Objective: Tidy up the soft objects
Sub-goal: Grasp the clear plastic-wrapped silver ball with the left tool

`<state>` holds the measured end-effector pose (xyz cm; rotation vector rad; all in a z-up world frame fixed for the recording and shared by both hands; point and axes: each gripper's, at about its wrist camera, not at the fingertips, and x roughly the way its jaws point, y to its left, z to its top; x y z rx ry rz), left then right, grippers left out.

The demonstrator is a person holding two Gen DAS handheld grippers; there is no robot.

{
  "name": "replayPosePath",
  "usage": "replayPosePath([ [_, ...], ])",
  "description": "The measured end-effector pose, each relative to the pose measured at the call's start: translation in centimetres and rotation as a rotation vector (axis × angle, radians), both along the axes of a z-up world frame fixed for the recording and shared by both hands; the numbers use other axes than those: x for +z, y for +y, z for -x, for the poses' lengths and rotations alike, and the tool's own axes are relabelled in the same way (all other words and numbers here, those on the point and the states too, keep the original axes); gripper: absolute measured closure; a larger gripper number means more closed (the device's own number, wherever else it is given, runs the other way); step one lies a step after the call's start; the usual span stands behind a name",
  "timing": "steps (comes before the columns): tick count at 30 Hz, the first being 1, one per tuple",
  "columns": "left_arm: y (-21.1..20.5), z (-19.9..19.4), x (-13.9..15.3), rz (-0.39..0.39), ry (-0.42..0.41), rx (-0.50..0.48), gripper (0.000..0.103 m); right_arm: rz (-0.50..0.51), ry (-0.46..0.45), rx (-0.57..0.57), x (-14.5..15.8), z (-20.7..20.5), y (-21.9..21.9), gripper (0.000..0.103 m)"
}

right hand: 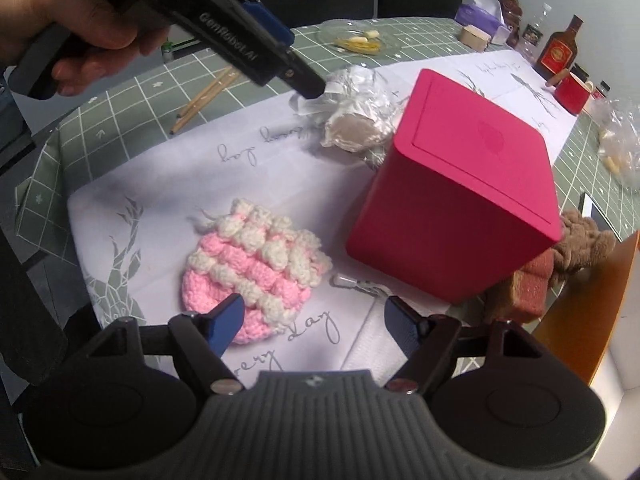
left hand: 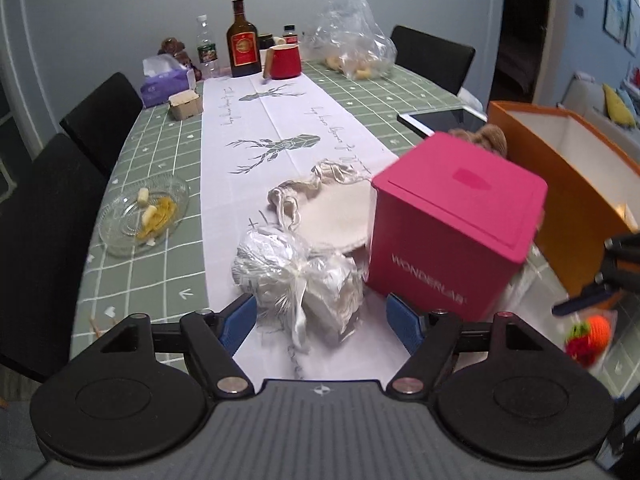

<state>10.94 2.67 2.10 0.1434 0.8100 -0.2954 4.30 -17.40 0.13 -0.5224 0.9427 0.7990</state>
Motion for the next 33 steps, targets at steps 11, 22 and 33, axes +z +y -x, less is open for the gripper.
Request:
replayPosePath([
  [11, 6.0, -5.9, -4.2, 0.521, 0.232, 0.486, 0.017, -0.029, 0.010, 0.033, 0.0, 0.4, -0.1, 0.026],
  [22, 4.7, -8.8, -7.3, 0.540, 0.318, 0.586, 0.022, -0.014, -0.003, 0.033, -0.2, 0.3, -0.3, 0.026],
  [33, 3.1, -8.6, -7.2, 0.382, 0.289, 0.465, 0.057, 0.011, 0.000, 0.024, -0.8, 0.5, -0.9, 0.026],
])
